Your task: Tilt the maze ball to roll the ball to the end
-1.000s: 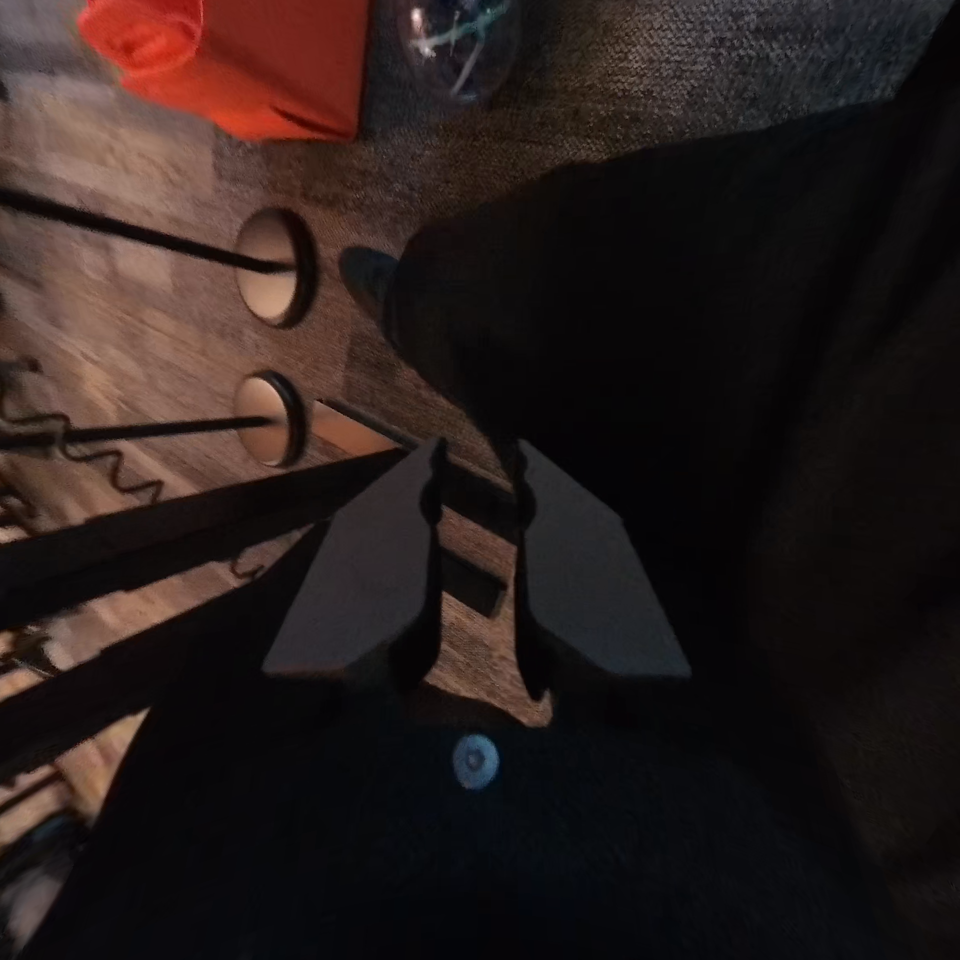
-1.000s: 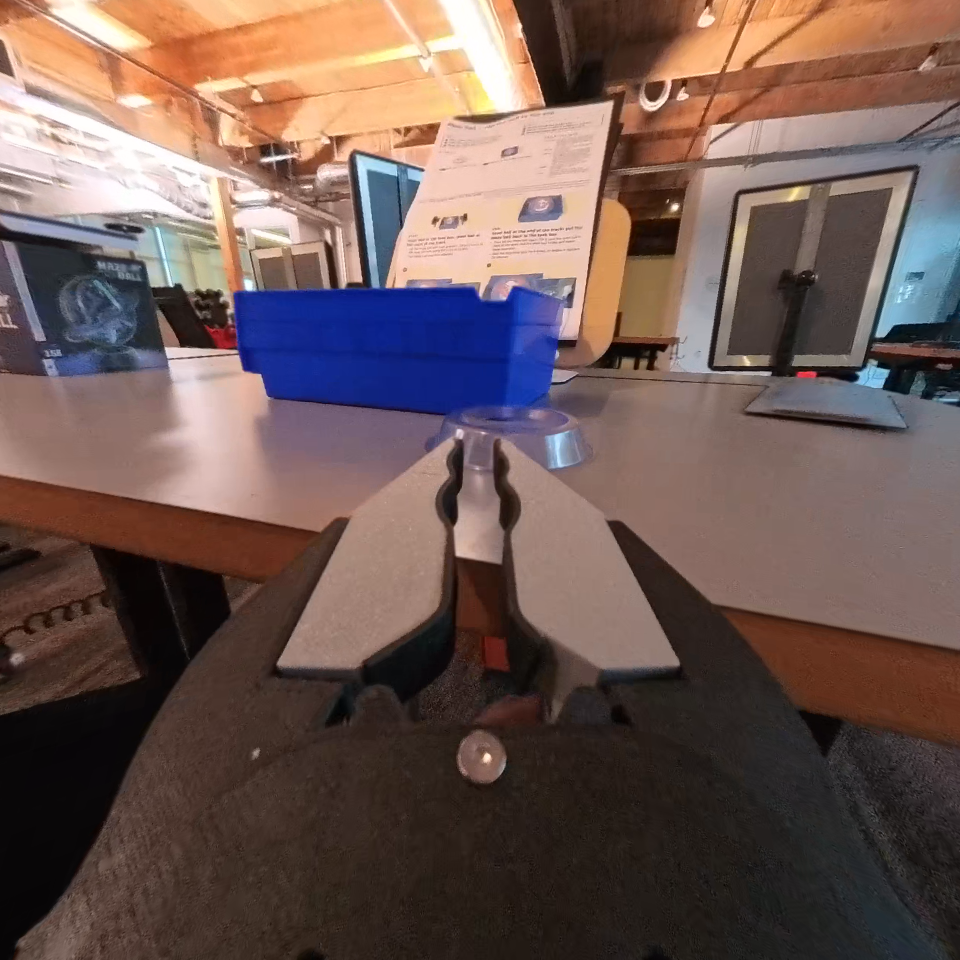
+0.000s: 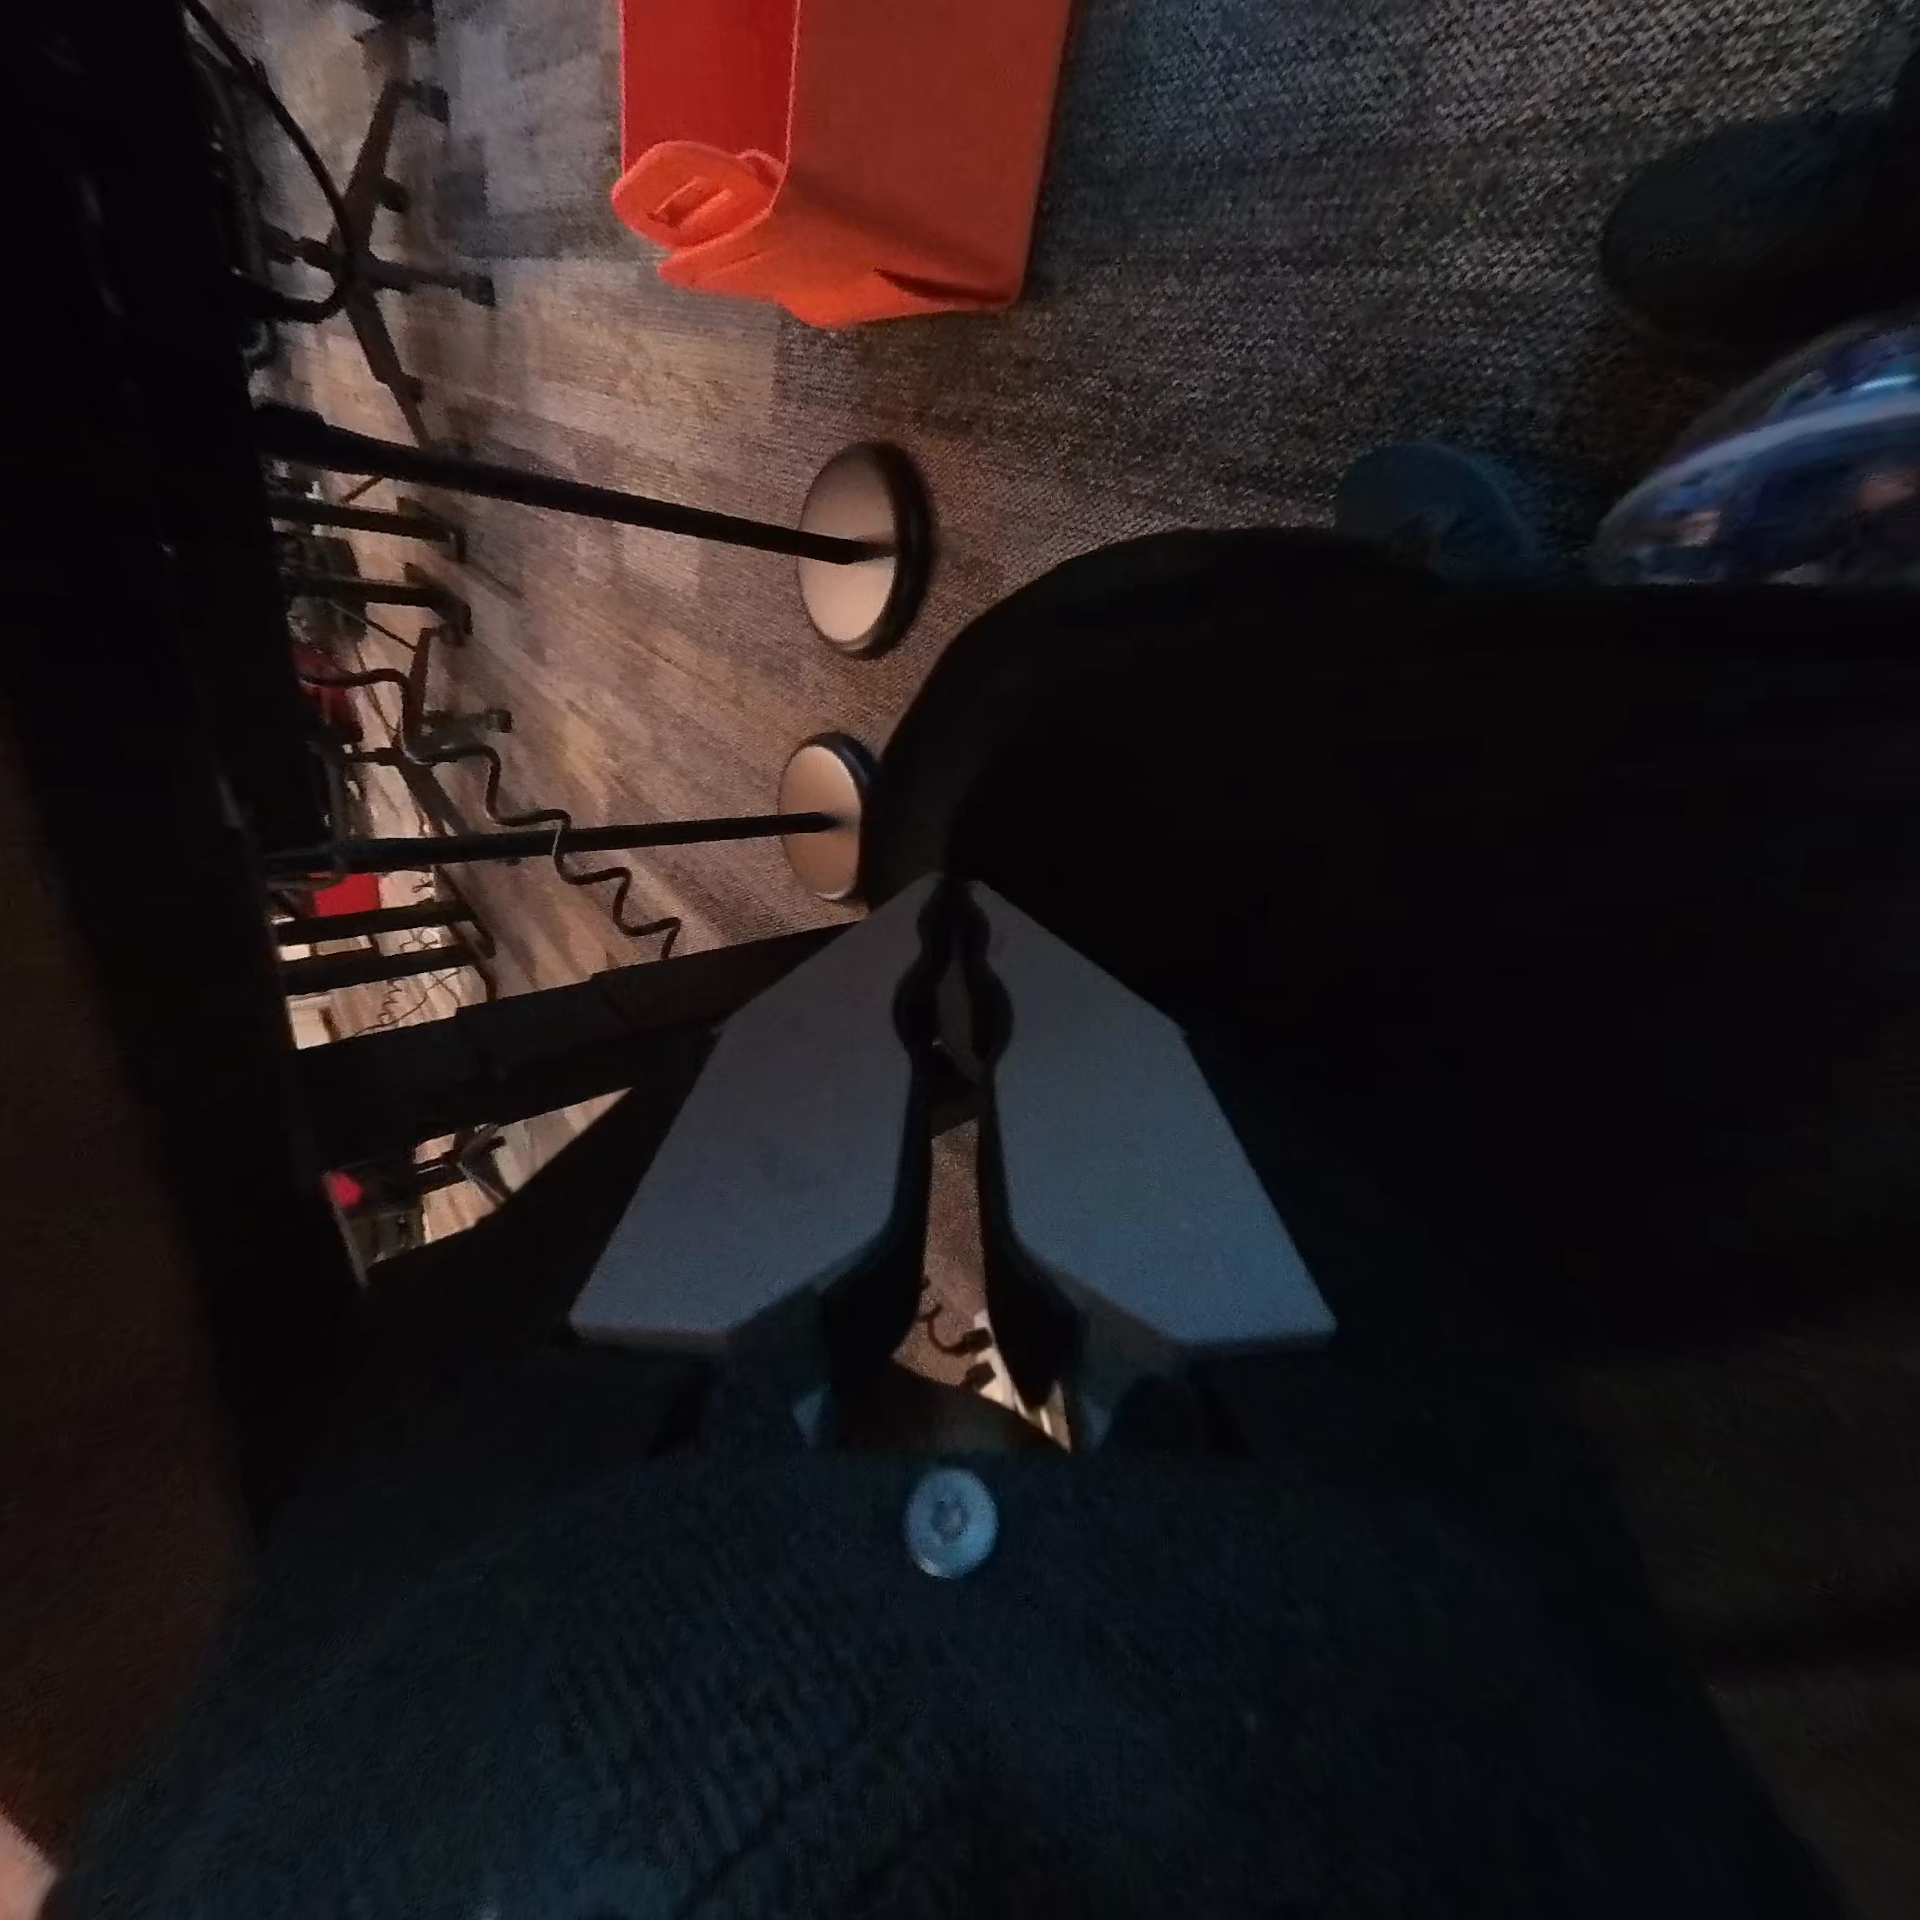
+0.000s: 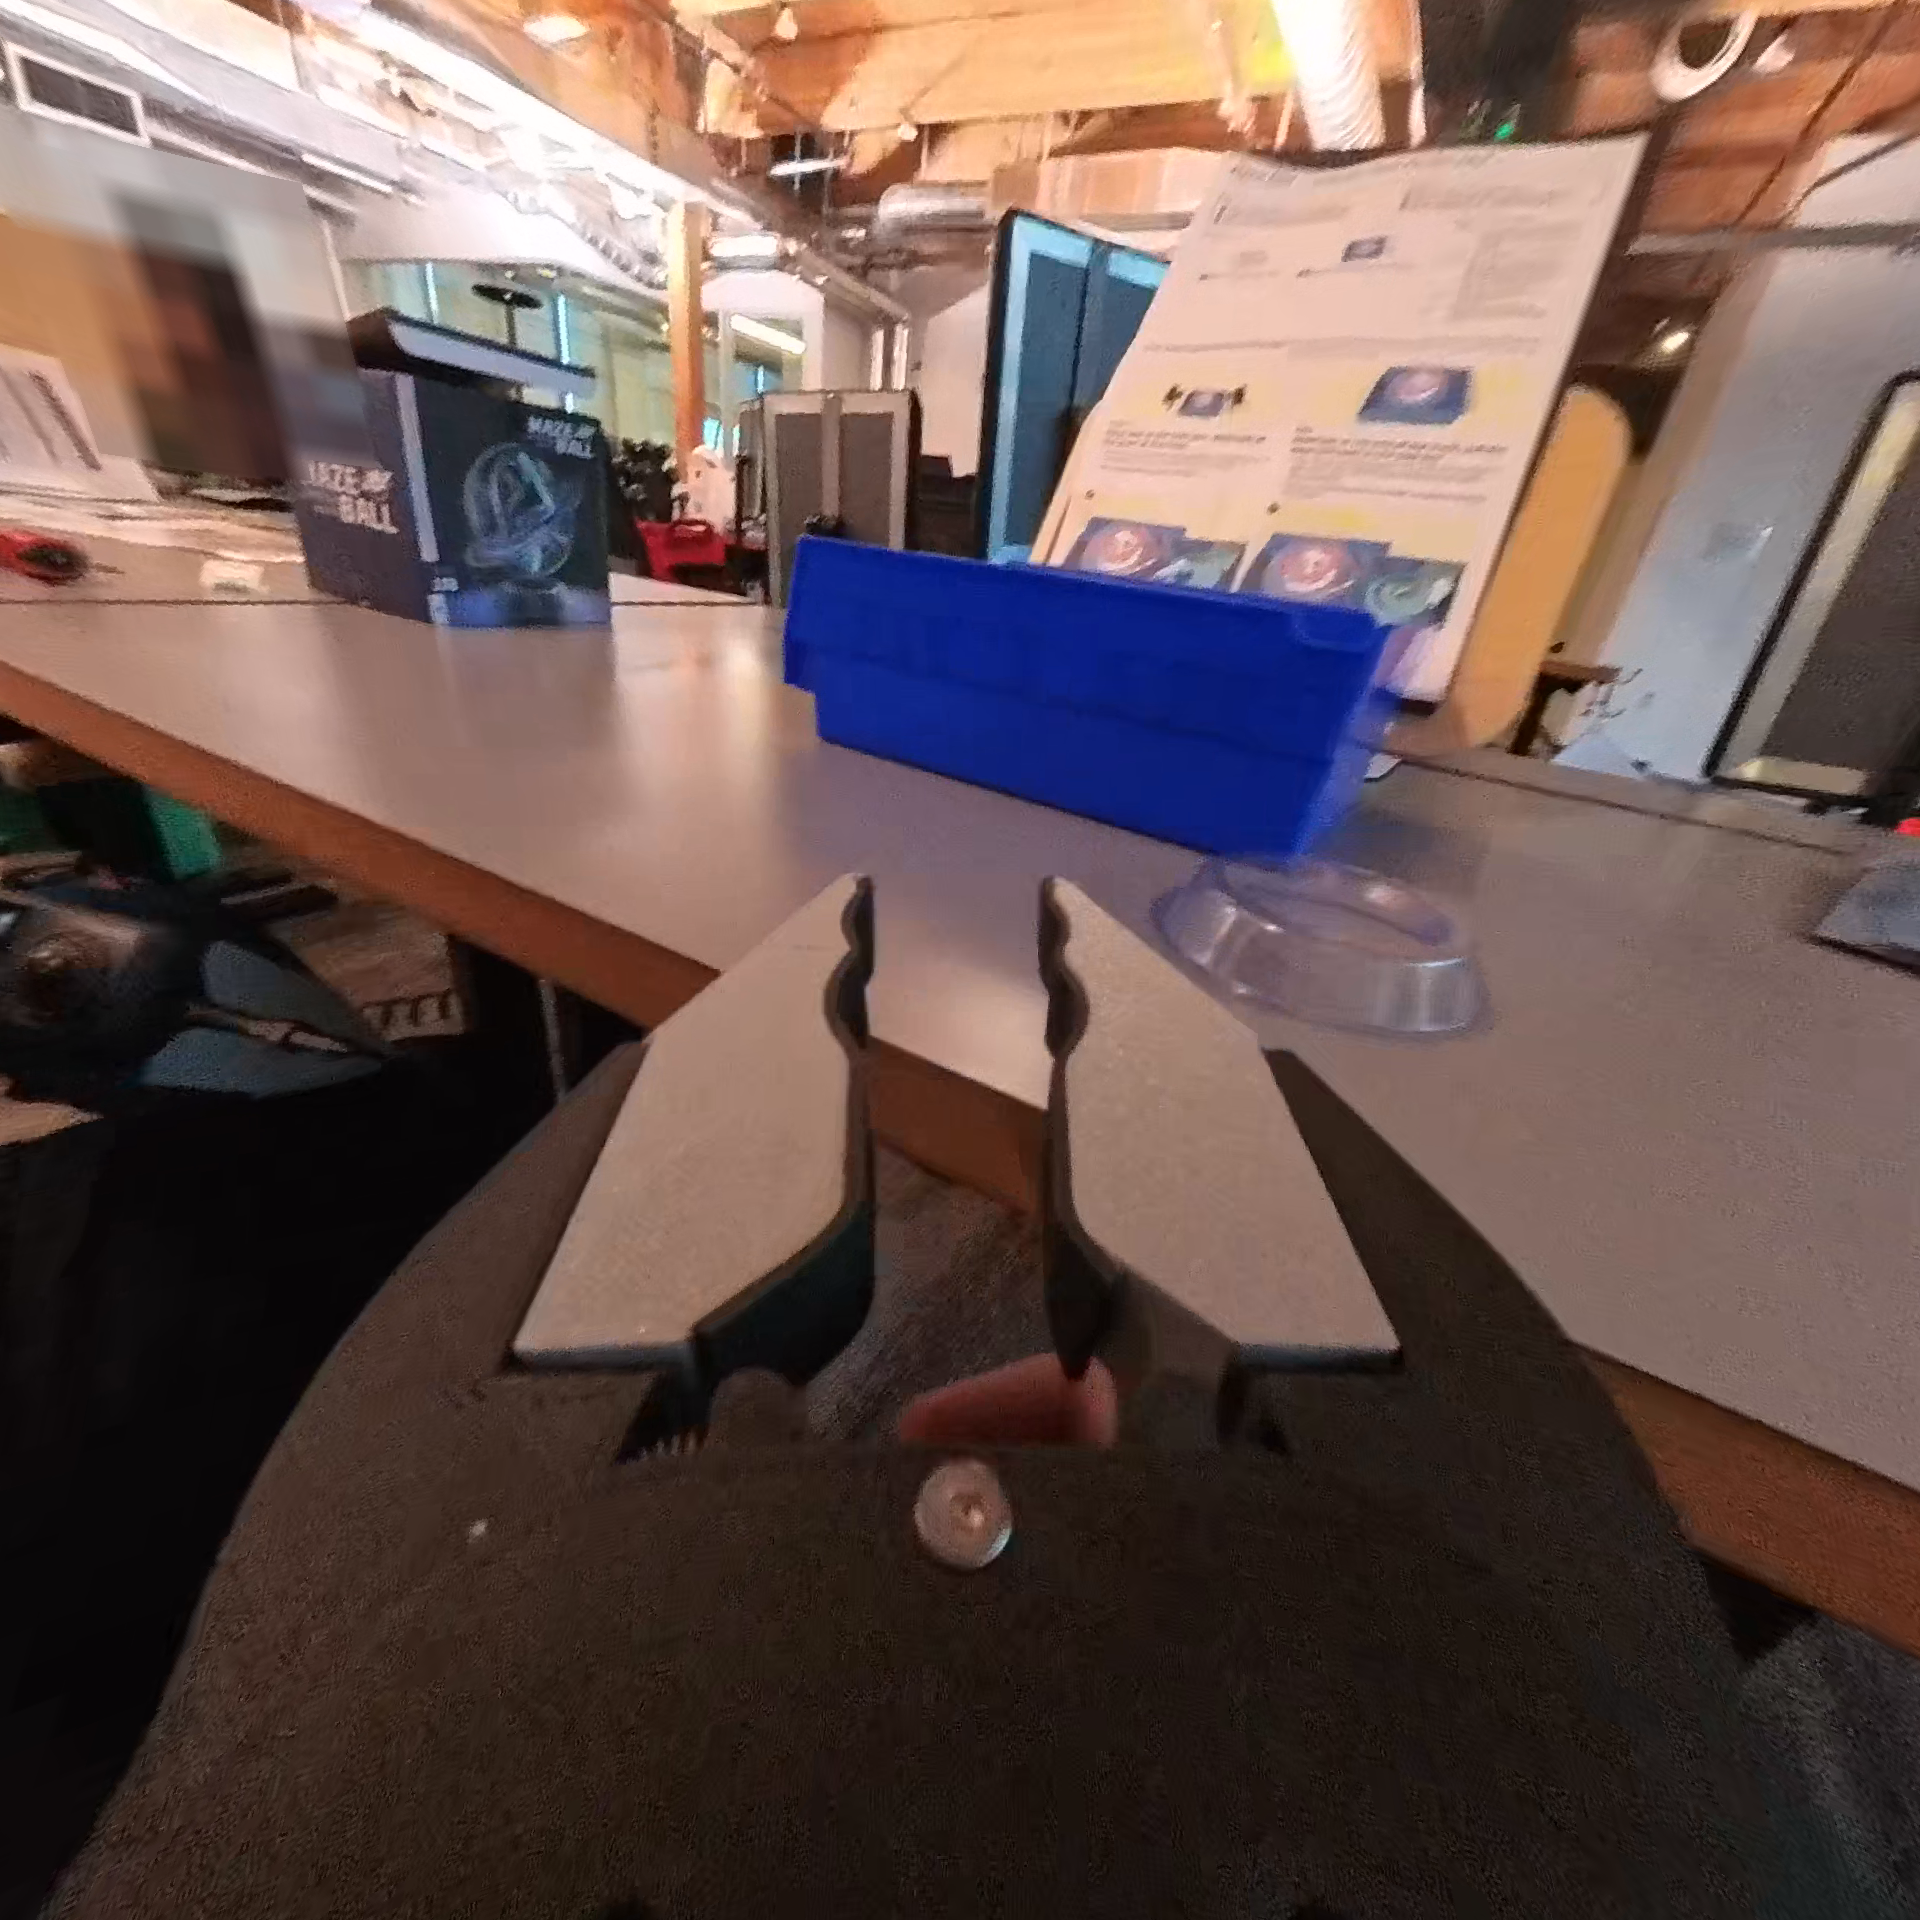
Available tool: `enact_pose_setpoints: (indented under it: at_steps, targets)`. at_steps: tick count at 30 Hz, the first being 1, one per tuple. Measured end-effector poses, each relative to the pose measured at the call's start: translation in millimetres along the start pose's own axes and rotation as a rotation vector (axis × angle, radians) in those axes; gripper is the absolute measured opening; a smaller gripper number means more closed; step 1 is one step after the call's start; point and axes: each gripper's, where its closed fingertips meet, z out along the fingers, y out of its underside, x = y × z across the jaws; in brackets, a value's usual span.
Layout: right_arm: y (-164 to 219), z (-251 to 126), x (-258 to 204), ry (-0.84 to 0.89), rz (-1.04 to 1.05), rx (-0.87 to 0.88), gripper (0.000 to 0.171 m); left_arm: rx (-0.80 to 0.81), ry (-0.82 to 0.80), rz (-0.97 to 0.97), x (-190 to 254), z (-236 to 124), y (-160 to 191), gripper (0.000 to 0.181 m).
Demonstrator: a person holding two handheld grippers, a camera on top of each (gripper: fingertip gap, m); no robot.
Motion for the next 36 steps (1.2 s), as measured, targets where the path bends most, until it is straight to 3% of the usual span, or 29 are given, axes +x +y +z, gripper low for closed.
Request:
enact_pose_setpoints:
  at_steps: [1,6,9,18,23,25,36]
  targets:
    - [4,3,-6,-0.030,0.016,-0.026,0.035,0.008,0.009,0.001,1,0,-1,0.000]
    - [30,9,-55,-0.267,0.101,-0.200,0.079,0.014,0.091,-0.068,12,-5,0,0.000]
    - [50,5,-80,-0.364,0.097,-0.280,0.086,0.007,0.147,-0.142,22,-4,6,0.000]
    - [77,-16,-74,-0.244,0.123,-0.373,0.089,-0.022,0.176,-0.129,55,-16,24,0.004]
    - [94,-60,-94,-0.195,0.222,-0.511,0.125,-0.041,0.220,-0.167,76,-37,38,0.016]
    - [97,-74,-97,-0.149,0.147,-0.539,0.123,-0.025,0.204,-0.132,77,-46,40,0.028]
    - [75,-107,-92,0.011,-0.010,-0.534,0.123,0.015,0.133,-0.101,62,-70,37,0.031]
